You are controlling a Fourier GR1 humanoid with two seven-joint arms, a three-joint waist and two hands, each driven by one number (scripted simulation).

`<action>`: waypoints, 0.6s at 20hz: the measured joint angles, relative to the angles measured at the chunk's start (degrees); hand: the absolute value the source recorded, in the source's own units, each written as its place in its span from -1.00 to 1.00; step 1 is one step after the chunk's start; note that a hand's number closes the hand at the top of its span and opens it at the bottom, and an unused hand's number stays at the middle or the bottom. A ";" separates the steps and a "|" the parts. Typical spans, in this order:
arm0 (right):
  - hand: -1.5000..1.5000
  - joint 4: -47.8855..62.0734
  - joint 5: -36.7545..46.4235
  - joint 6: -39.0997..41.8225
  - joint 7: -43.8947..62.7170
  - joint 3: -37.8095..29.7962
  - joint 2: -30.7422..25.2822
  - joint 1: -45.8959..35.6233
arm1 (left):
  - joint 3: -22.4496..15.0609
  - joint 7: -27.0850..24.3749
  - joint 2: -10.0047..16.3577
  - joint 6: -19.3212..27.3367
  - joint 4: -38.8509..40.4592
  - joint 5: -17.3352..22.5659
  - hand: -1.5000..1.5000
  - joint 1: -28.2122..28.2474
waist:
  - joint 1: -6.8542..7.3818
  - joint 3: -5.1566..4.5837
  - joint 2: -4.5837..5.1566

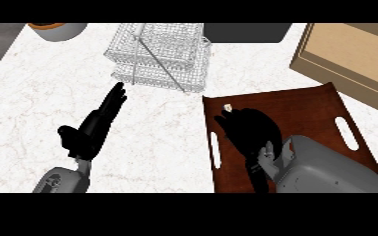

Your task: Pick the eggplant from the tray and place it in the tiered basket

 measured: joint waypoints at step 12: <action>-1.00 3.93 11.46 1.17 -4.23 -2.73 0.79 8.48 | 0.65 0.72 -1.80 -0.71 -0.98 -2.54 0.00 0.99 | 0.16 0.02 0.08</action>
